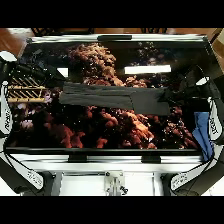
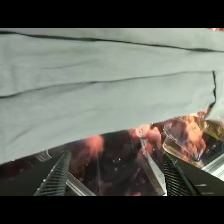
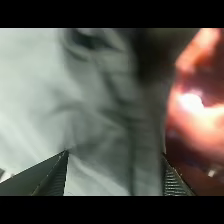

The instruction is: Fold the shirts.

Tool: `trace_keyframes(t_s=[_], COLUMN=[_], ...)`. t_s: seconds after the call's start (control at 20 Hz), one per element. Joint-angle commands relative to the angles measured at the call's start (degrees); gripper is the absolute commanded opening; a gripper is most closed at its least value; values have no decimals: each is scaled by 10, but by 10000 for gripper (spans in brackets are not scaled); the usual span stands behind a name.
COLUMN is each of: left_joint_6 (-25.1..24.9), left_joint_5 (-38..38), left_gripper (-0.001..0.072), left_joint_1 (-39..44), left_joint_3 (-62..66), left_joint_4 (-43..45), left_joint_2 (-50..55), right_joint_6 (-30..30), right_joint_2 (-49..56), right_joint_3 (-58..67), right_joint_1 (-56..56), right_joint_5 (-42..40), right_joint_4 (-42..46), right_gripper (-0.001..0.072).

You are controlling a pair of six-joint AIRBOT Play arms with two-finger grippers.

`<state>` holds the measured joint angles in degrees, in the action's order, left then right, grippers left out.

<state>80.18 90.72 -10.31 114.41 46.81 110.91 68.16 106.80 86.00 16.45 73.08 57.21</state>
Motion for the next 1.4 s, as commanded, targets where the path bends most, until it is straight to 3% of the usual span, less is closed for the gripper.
trace_keyframes(t_s=[0.0,0.05,0.1,0.15,0.2,0.25,0.4,0.5,0.55,0.85,1.15,1.35], left_joint_6=[-2,-2,-2,-1,0,1,37,36,35,36,35,61], left_joint_5=[20,21,21,21,21,19,-24,-59,-70,-96,-146,-234], left_gripper=[654,654,655,655,654,643,363,81,32,32,32,32], left_joint_1=[17,23,30,37,46,57,105,145,167,272,354,431], left_joint_3=[1,1,1,1,1,1,1,1,1,1,-26,-61], left_joint_4=[1,1,1,1,1,-2,-21,-54,-57,-31,-31,-34], left_joint_2=[-15,-15,-15,-15,-15,-15,-15,-15,-15,-13,-8,0], right_joint_6=[4,6,6,5,7,6,6,18,30,141,187,215], right_joint_2=[29,30,30,28,24,16,-34,-88,-120,-291,-412,-466], right_joint_3=[-1,-1,0,0,0,0,0,0,0,0,0,0], right_joint_1=[-20,-27,-31,-36,-37,-38,-42,-42,-40,-42,-42,-42], right_joint_5=[-31,-33,-31,-24,-14,2,42,60,68,140,176,201], right_joint_4=[-2,-2,-2,-8,-19,-32,-58,-55,-51,43,79,78], right_gripper=[681,671,554,222,87,71,70,70,71,71,71,70])
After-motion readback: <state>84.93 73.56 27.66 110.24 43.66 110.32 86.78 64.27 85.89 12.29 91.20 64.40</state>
